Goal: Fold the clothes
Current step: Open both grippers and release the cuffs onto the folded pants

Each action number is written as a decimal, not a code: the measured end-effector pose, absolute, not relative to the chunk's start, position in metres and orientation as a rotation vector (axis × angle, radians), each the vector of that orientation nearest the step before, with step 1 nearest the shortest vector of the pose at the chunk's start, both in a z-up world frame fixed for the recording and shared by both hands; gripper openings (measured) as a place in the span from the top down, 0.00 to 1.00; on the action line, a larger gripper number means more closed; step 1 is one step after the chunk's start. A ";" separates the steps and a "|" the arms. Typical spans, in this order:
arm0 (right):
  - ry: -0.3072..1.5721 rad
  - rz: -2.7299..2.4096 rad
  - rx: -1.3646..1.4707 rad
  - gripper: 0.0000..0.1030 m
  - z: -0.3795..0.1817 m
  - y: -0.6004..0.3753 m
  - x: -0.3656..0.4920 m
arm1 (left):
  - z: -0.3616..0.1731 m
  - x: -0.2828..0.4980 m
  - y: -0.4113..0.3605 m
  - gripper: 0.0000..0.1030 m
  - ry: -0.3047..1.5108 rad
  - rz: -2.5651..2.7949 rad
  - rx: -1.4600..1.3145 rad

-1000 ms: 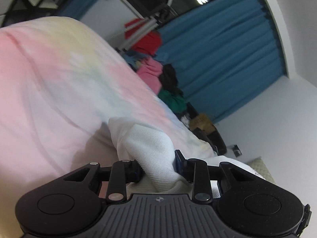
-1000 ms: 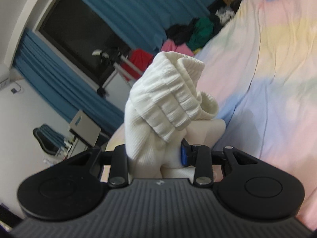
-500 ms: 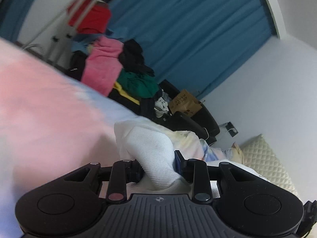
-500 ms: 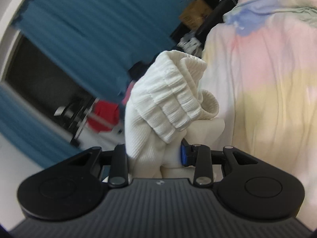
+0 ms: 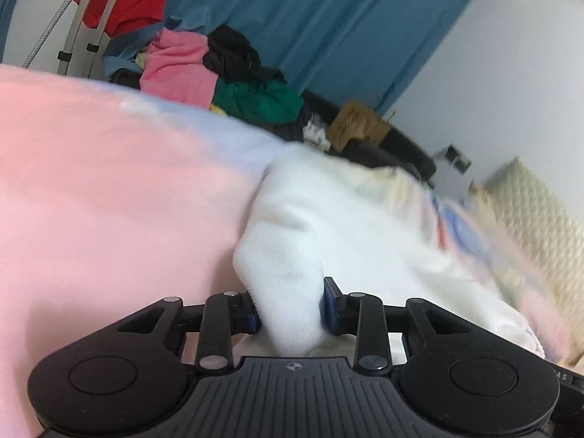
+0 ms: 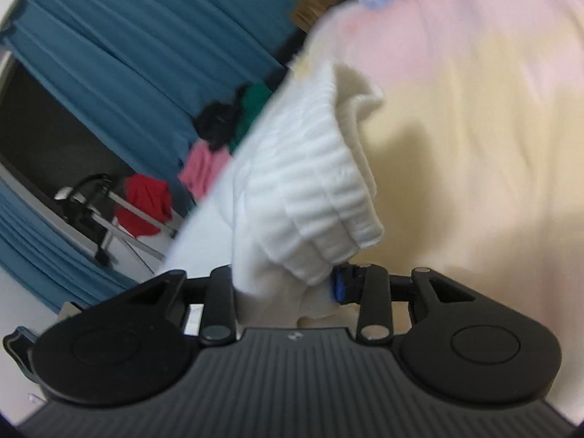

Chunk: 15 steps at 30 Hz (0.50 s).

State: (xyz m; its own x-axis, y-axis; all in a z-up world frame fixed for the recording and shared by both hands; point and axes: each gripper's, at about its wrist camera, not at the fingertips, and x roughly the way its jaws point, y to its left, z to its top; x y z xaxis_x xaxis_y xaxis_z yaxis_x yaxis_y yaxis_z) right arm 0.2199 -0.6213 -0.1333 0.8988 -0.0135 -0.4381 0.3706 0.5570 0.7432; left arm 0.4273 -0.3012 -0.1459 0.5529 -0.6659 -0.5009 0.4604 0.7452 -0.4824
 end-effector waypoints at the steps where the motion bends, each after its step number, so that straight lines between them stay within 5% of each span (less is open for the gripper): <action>1: 0.422 -0.243 0.971 0.59 -0.141 -0.619 0.217 | -0.151 0.425 -0.298 0.64 0.719 -0.684 -0.297; 10: 0.559 -0.382 1.012 0.50 -0.093 -0.612 0.185 | -0.078 0.372 -0.288 0.36 0.704 -0.640 -0.095; 15: 0.548 -0.327 0.836 0.50 -0.029 -0.584 0.147 | -0.012 0.321 -0.269 0.32 0.634 -0.642 -0.068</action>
State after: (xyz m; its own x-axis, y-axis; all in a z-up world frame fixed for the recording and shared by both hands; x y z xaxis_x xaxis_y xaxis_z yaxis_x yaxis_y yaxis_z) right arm 0.1468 -0.5842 -0.0291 0.8144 -0.0610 -0.5771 0.4786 0.6330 0.6084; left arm 0.3206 -0.2693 -0.0124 0.6200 -0.5782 -0.5304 0.5381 0.8053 -0.2488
